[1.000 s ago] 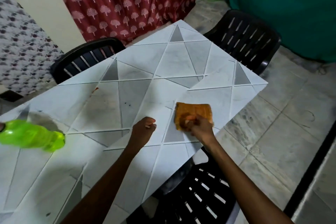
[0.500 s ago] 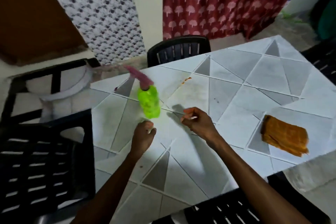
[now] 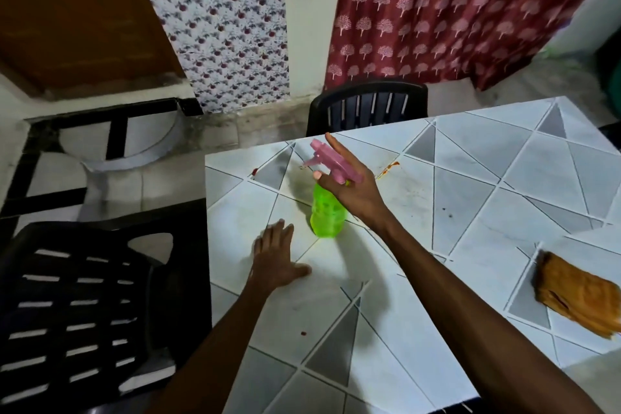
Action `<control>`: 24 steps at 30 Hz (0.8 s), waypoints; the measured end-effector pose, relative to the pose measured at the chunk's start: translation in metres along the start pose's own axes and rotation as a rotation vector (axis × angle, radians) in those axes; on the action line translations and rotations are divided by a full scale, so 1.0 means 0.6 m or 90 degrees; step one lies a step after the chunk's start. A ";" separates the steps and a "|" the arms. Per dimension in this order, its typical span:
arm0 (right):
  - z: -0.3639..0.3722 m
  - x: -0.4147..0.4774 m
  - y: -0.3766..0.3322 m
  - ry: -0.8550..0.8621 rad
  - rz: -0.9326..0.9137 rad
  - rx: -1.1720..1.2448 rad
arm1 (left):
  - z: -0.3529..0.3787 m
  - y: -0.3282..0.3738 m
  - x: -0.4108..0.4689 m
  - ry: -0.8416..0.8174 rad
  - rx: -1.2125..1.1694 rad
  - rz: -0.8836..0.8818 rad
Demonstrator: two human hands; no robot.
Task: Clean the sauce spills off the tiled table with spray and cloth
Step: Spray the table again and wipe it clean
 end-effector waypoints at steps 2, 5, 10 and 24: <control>0.004 0.009 -0.001 0.012 -0.019 -0.033 | 0.002 -0.001 0.004 0.016 0.001 0.006; 0.015 0.021 0.001 -0.020 -0.023 -0.041 | -0.007 0.005 0.007 0.033 0.010 0.000; 0.022 0.035 0.002 0.036 -0.103 -0.009 | -0.025 0.013 0.007 0.001 0.026 -0.020; -0.228 -0.010 0.128 0.419 0.192 0.373 | -0.063 0.115 0.112 0.003 -0.070 0.064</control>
Point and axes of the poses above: each hand's wrist, its own x-axis towards the middle knuckle, its own z-axis out of the palm, y = z × x, the point moved 4 cm from there along x, towards the middle knuckle, and after that the axes turned 11 degrees about -y, right-handed, at the moved point
